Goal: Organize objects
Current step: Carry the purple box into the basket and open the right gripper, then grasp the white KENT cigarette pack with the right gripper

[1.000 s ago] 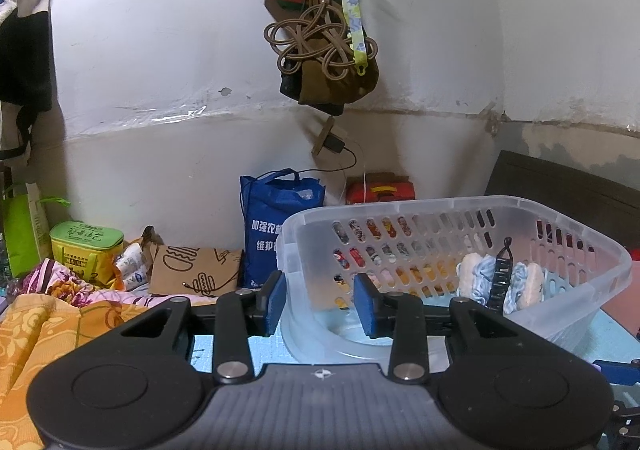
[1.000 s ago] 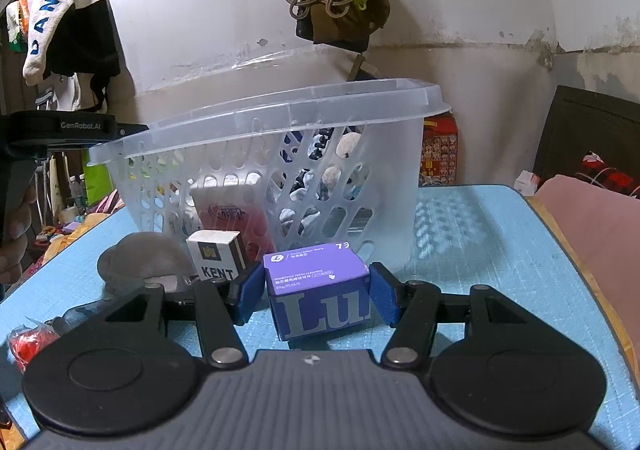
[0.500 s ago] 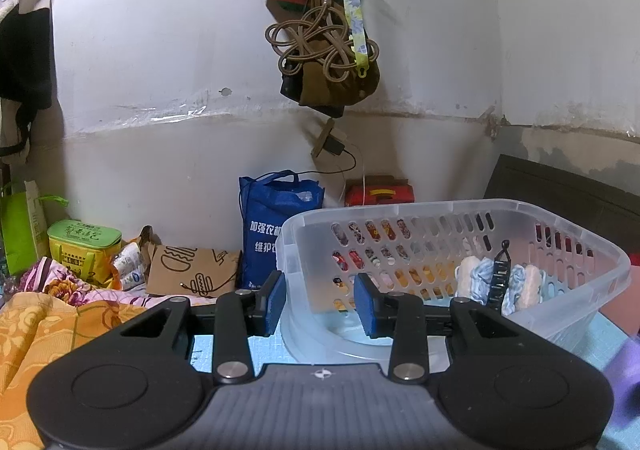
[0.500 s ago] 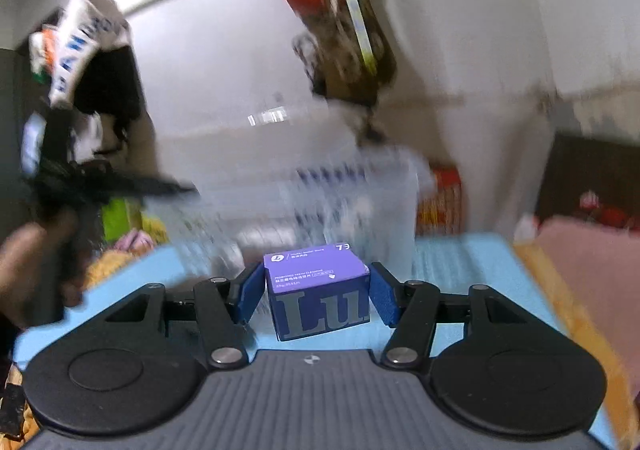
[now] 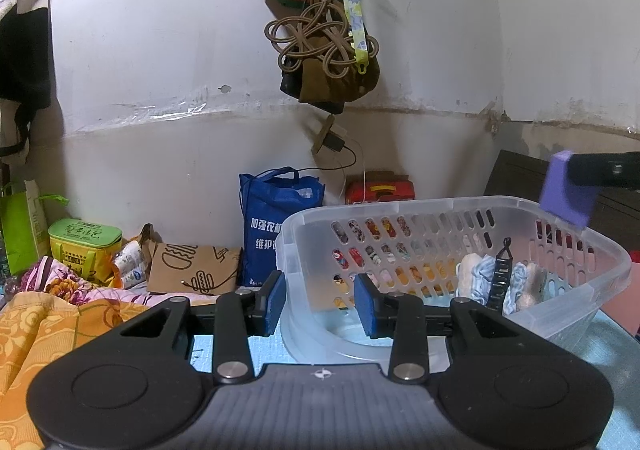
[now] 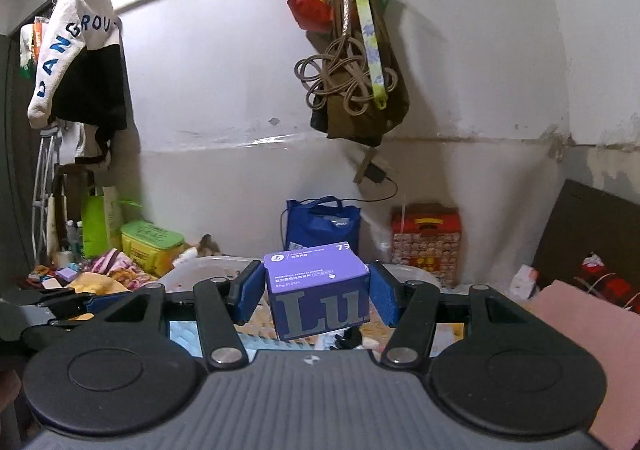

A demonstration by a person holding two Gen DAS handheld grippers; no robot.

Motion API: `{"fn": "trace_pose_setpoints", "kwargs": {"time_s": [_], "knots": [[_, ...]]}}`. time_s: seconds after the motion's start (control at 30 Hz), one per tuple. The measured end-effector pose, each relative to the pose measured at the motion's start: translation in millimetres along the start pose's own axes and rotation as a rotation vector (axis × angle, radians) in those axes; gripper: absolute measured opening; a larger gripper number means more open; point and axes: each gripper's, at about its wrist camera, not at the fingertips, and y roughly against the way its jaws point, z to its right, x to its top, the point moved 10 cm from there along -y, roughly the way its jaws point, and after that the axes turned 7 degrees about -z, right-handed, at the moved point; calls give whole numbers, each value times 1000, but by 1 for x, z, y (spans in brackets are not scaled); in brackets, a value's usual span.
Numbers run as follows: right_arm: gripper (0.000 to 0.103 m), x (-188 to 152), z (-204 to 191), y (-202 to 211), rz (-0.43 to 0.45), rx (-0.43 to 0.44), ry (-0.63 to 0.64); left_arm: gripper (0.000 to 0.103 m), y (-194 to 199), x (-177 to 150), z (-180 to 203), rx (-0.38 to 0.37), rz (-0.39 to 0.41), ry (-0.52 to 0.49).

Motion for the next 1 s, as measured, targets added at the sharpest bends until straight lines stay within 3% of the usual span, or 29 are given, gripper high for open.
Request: {"fn": "trace_pose_setpoints", "kwargs": {"time_s": [0.1,0.17,0.2,0.3,0.47,0.6,0.8,1.0], "knots": [[62,-3,2,-6,20,-18,8,41,0,0,0,0,1,-1],[94,-5,7,-2,67,-65,11,41,0,0,0,0,1,-1],[102,-6,10,2,108,-109,2,41,0,0,0,0,1,-1],[103,-17,10,29,190,-176,-19,41,0,0,0,-1,2,-1],[103,-59,8,70,230,-167,-69,41,-1,1,-1,-1,4,0],[103,-101,3,67,155,-114,-84,41,-2,2,0,-1,9,4],[103,-132,8,39,19,-81,-176,42,-1,0,-1,-7,22,10],[103,-129,-13,40,40,-110,-47,42,-1,-2,-1,-19,40,16]]}}
